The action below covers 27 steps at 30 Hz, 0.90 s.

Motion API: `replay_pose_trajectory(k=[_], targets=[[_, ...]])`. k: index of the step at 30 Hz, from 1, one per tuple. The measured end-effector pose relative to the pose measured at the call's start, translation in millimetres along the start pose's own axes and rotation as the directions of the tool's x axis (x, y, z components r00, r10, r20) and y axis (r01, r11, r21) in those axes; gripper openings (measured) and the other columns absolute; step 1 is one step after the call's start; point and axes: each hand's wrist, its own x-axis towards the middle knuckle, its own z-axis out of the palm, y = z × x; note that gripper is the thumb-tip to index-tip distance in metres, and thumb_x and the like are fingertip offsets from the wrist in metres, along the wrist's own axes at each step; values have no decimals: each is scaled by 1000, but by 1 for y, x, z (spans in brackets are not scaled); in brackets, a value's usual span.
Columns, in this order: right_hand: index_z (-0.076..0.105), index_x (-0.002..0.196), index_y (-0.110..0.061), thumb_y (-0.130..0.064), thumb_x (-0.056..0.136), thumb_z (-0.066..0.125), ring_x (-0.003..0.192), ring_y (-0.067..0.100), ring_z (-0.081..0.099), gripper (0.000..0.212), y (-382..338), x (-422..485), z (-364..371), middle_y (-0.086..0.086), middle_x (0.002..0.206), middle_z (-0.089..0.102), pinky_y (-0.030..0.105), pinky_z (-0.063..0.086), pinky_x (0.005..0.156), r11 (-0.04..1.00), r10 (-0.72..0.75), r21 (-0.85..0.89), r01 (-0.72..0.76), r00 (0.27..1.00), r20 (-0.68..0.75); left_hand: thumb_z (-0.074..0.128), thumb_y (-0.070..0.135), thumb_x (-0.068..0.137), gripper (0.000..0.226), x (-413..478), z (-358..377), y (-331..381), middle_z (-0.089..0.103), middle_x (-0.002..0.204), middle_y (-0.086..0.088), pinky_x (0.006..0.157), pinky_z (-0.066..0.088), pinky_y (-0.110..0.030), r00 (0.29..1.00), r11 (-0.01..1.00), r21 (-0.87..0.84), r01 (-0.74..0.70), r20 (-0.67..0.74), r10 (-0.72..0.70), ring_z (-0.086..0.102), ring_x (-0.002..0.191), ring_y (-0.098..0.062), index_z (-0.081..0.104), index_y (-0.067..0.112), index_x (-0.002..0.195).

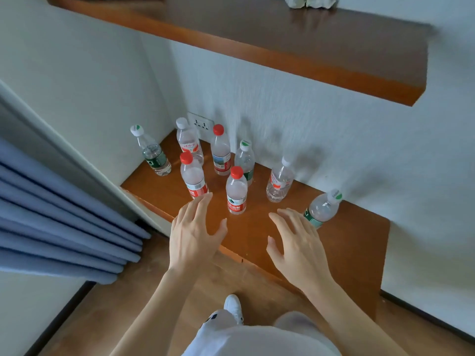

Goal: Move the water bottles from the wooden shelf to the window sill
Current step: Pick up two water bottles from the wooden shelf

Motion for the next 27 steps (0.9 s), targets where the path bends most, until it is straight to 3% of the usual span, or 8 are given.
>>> replay_pose_trajectory(k=[4,7,9,13,18,22,25,27], targets=[[61,130,-19,-39,87,69,120,24,63,49,14,-9,11,4,130,66,38,55,96,990,130,53,-130,991,-4,62,58,84,69,22,21,-6,49,146,3,96,54,-47,996,994,-102,30,83,-22,48,132,-21,37,33,144],[61,126,-18,-33,83,77,106,20,69,49,28,-22,14,3,121,71,28,56,87,953,283,128,-276,958,-41,67,58,80,76,33,41,-7,50,146,3,93,55,-44,991,980,-190,66,125,-43,49,131,-21,36,34,145],[61,123,-18,-34,80,80,101,18,69,49,37,-25,13,2,117,71,24,51,84,888,443,151,-433,895,-39,68,62,76,83,41,55,-5,48,147,2,93,54,-44,983,965,-231,126,156,-91,49,131,-22,35,33,145],[54,131,-22,-44,81,77,115,17,60,59,63,-23,10,-1,131,62,26,47,91,691,697,260,-674,717,9,64,72,63,101,55,74,7,46,148,-2,93,51,-43,957,915,-314,253,223,-188,50,128,-22,31,28,147],[37,143,-26,-47,73,84,124,17,53,87,91,-1,14,0,141,50,31,49,97,578,788,377,-724,616,-25,80,58,65,102,80,93,24,42,151,-2,101,47,-48,939,870,-376,318,248,-236,47,132,-24,28,28,148],[28,151,-31,-51,66,88,133,13,44,106,108,24,21,-3,150,41,35,45,109,524,762,489,-697,641,96,84,48,67,99,96,103,35,45,148,-3,101,48,-52,917,813,-433,388,268,-295,47,131,-29,28,30,146],[30,149,-32,-47,66,89,125,10,46,103,113,40,29,-5,144,45,22,45,100,510,737,536,-673,663,131,84,44,69,97,107,104,44,47,144,-7,99,50,-50,899,788,-443,428,295,-322,49,128,-31,28,24,147],[32,148,-32,-44,66,90,124,11,48,100,114,48,33,-6,141,47,21,47,97,459,742,577,-675,649,169,84,40,72,95,113,104,47,48,141,-9,97,50,-49,887,781,-431,452,310,-342,50,126,-32,29,20,146]])
